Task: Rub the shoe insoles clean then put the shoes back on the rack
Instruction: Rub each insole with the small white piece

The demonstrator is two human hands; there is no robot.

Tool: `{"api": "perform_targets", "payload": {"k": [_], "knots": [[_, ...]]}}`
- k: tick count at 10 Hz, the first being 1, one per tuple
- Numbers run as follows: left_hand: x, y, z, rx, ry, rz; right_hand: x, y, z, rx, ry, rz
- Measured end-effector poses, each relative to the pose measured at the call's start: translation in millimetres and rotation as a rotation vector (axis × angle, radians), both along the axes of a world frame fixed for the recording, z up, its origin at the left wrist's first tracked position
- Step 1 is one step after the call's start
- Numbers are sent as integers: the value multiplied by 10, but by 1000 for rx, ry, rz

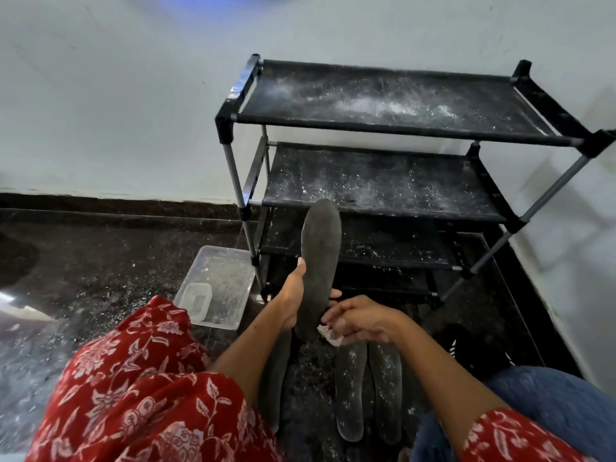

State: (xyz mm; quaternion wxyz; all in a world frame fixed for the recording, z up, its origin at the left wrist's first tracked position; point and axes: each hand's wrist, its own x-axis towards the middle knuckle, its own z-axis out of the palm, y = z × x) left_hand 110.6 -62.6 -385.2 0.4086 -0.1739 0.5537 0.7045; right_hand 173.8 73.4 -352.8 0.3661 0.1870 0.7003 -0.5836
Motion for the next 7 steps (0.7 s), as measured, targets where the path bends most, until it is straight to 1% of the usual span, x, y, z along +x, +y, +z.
{"api": "perform_targets", "payload": {"k": [1,2,3,4,5,6,7], "knots": [[61,-3,-443,-50,-87,67,50,39,-270,-182,-105,-113],[165,13,-756,-111,-146,77,90,-22,-592,-256,-191,-180],[228,8,-1118,-147,-203,142,156,-108,-940,-259,-289,-218],[343,-65,-1574,-272,-268,135,242,-189,-1281,-211,-376,-229],[499,-144,-1763,-415,-332,63,359,-258,-1588,-145,-465,-226],[641,-182,-1895,-517,-374,-35,444,-311,-1902,-80,-519,-255],[745,-220,-2020,-603,-336,-59,455,-376,-2059,-20,-507,-257]]}}
